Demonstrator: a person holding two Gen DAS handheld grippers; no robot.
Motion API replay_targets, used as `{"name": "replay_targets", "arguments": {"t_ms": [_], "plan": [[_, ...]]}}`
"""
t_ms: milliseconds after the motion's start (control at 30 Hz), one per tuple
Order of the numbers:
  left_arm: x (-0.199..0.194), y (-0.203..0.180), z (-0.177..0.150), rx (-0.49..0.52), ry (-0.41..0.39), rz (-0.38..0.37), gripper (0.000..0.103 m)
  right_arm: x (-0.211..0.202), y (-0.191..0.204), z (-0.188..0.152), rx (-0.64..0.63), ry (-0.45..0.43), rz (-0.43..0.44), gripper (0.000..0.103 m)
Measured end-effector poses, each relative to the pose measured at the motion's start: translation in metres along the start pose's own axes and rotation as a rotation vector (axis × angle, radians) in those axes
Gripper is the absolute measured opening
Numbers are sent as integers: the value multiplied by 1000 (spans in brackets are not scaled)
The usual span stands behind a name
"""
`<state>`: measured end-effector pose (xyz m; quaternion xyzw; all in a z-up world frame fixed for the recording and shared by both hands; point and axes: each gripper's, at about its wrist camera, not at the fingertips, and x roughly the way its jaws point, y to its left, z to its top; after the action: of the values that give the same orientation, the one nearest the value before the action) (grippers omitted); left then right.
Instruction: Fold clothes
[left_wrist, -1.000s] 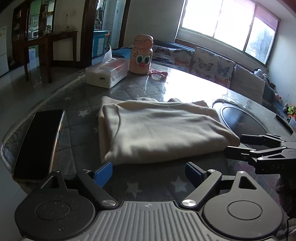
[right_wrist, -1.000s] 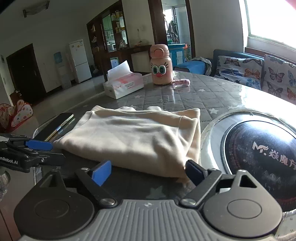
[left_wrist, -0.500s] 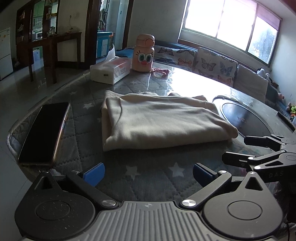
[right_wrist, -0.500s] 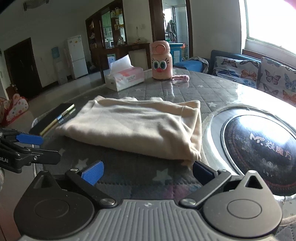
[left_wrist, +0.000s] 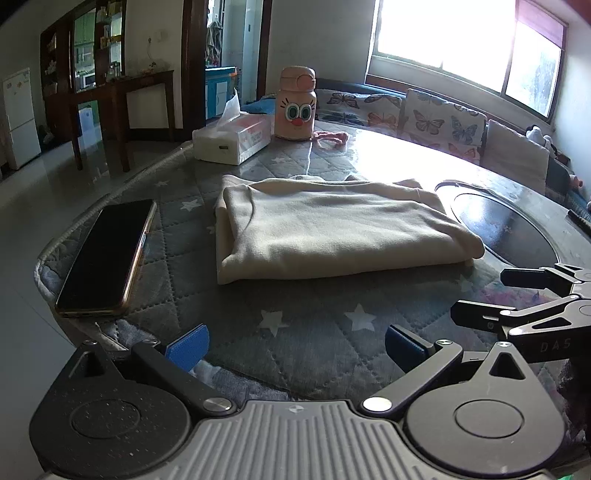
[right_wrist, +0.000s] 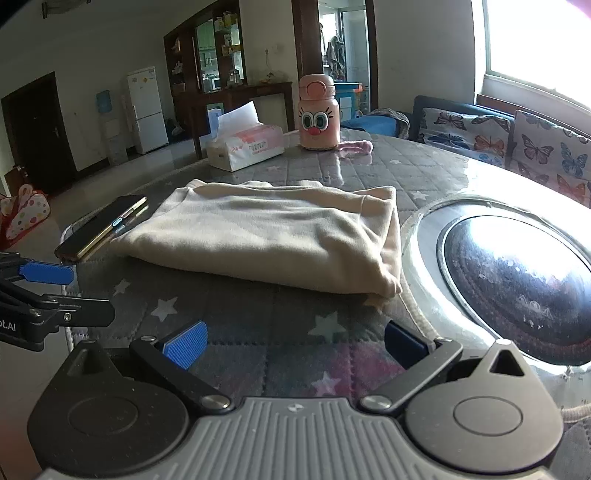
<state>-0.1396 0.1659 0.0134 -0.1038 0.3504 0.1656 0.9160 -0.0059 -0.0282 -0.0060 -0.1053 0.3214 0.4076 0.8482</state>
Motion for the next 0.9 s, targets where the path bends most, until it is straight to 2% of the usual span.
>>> {"name": "replay_targets", "arguments": {"t_ms": [200, 567, 900], "plan": [[-3, -3, -3, 15, -10, 34, 103, -3, 2, -4, 16, 1, -3, 103], [-7, -3, -5, 19, -16, 50, 103, -6, 6, -11, 79, 1, -11, 103], [-6, -3, -8, 16, -10, 54, 103, -5, 15, -15, 50, 6, -35, 103]]}}
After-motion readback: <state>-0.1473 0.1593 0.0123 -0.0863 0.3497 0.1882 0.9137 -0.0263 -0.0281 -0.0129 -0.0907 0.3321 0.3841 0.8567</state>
